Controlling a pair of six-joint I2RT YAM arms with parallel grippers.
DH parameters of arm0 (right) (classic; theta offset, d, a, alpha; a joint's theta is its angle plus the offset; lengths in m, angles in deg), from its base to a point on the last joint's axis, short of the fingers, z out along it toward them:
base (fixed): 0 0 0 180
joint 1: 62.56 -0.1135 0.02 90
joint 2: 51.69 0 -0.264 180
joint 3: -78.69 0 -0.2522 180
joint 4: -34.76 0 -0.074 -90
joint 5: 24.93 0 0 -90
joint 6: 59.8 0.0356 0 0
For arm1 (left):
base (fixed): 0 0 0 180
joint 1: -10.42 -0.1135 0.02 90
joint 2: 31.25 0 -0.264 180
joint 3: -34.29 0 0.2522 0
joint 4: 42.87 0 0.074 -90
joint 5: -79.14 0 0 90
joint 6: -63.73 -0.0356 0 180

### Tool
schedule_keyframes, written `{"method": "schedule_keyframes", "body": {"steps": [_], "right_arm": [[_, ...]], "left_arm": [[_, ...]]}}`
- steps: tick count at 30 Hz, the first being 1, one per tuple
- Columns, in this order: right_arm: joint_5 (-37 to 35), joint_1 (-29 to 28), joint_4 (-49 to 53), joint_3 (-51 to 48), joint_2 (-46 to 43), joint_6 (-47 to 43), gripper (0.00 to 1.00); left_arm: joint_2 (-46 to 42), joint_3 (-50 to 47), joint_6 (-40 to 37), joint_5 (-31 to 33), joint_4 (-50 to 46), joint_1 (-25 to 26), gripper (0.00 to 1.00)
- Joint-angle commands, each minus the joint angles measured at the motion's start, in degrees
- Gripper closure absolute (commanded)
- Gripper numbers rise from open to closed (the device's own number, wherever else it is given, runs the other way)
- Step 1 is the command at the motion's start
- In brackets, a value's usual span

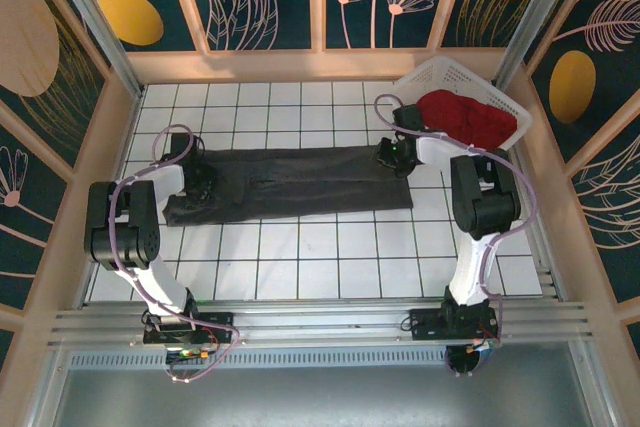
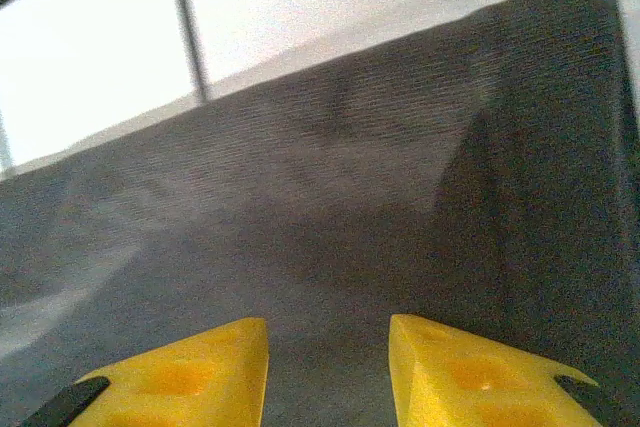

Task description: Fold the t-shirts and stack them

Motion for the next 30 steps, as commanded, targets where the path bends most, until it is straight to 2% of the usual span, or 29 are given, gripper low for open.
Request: {"method": "schedule_keyframes", "body": {"steps": [1, 6, 11, 14, 17, 20, 23, 25, 28, 30], "right_arm": [[-3.5, 0.1, 5.7, 3.1, 2.8, -2.5, 0.63], [-7.0, -0.4, 10.3, -0.7, 2.2, -0.9, 0.65], [-6.2, -3.3, 11.5, -11.9, -6.6, 4.2, 0.66], [-4.6, -9.3, 11.6, -19.3, -12.5, 8.9, 0.66], [-1.4, -18.3, 10.1, -25.7, -16.8, 15.9, 0.66], [3.4, -27.4, 4.4, -30.0, -19.1, 23.0, 0.64], [7.3, -33.8, -2.7, -30.4, -17.6, 27.7, 0.63], [10.1, -35.7, -6.5, -28.8, -15.7, 28.6, 0.62], [9.8, -37.1, -4.9, -24.0, -14.9, 27.8, 0.59], [8.7, -37.2, -2.0, -22.0, -16.4, 27.0, 0.57]], "left_arm": [[3.7, -2.8, 1.4, -0.5, -2.1, 0.1, 0.67], [8.8, 4.9, -2.2, -0.6, -4.7, 0.1, 0.61], [18.7, 18.3, -2.9, -6.2, -1.3, 0.9, 0.61], [26.6, 29.6, -1.6, -9.3, 0.3, 3.8, 0.66], [35.7, 43.0, -0.1, -12.4, 0.6, 8.3, 0.68], [45.9, 58.4, 1.9, -15.1, -0.5, 13.1, 0.69], [55.7, 74.0, 4.5, -18.3, -0.5, 17.1, 0.70], [60.7, 81.7, 6.9, -20.5, 1.2, 18.9, 0.69], [64.6, 89.5, 10.1, -22.5, 4.3, 20.3, 0.67], [63.7, 90.6, 10.2, -22.5, 5.6, 20.7, 0.63]]}}
